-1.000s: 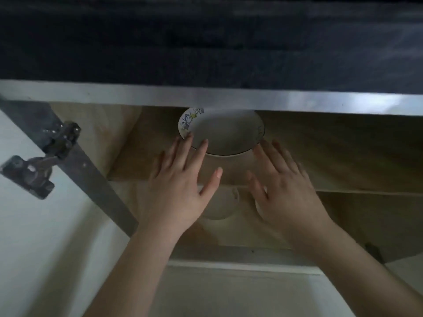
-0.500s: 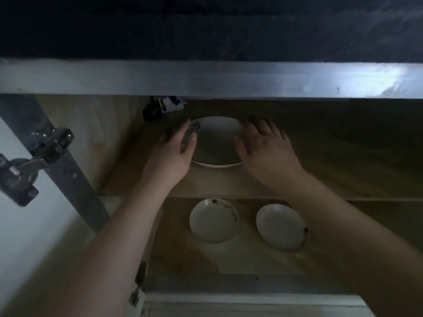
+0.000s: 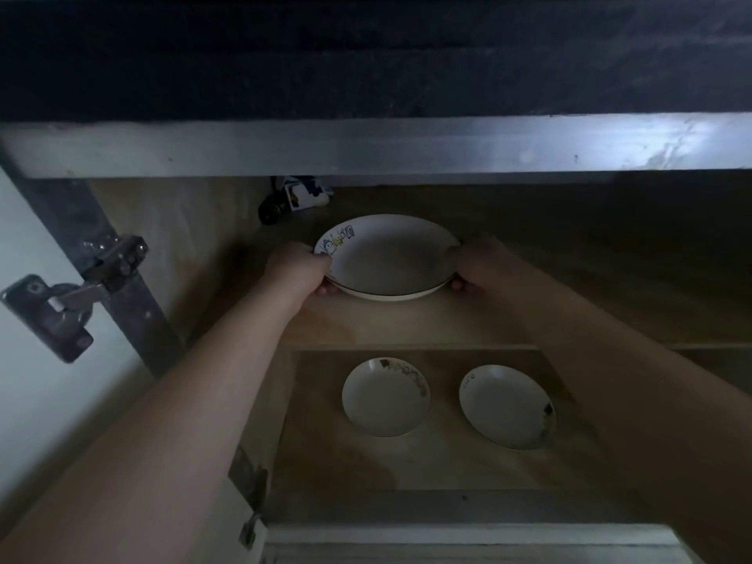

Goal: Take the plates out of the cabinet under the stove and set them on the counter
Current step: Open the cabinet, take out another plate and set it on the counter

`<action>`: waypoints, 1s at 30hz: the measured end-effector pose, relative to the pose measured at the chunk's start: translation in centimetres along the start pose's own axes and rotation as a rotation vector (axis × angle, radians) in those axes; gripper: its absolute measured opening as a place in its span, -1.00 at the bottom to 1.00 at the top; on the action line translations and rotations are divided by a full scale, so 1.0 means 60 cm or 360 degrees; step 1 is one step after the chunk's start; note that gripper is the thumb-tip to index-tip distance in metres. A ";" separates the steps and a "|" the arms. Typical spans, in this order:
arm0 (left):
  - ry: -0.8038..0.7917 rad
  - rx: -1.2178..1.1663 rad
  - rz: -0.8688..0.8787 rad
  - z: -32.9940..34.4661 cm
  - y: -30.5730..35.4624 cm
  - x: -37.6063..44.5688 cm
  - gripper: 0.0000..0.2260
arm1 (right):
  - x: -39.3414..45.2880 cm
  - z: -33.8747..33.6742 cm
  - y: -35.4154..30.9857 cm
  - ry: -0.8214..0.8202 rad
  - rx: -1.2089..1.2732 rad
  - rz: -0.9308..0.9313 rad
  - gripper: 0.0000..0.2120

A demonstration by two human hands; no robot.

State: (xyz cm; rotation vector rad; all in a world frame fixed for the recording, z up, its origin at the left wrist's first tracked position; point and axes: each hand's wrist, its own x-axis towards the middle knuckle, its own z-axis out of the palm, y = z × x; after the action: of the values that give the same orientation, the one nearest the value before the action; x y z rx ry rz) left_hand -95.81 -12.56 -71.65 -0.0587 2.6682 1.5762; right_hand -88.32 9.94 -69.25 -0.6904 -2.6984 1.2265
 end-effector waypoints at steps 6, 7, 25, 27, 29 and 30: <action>-0.0050 -0.0175 -0.0005 -0.001 0.002 -0.017 -0.95 | -0.009 -0.003 -0.004 -0.0063 0.0159 0.0018 -0.67; -0.0043 -0.0190 0.0004 -0.001 0.001 -0.018 -0.95 | -0.009 -0.005 -0.004 -0.0080 0.0149 0.0003 -0.66; -0.0134 -0.0458 -0.0121 -0.037 -0.021 -0.128 -0.83 | -0.073 -0.025 -0.004 -0.0049 0.0034 -0.0059 -0.83; -0.0150 -0.0333 -0.0191 -0.046 -0.017 -0.158 -0.80 | -0.107 -0.028 -0.002 -0.0035 0.0032 -0.0019 -0.85; -0.0162 -0.0191 -0.0242 -0.058 -0.006 -0.186 -0.81 | -0.146 -0.040 -0.007 -0.0057 0.0074 0.0079 -0.82; -0.0181 -0.0157 -0.0287 -0.067 0.002 -0.202 -0.81 | -0.165 -0.049 -0.008 -0.0054 0.0005 0.0049 -0.83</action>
State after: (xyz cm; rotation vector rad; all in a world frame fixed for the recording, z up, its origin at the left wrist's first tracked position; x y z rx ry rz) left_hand -83.78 -15.87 -68.94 -0.2002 2.4235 1.6018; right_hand -78.87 7.34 -65.95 -0.7198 -2.7225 1.2599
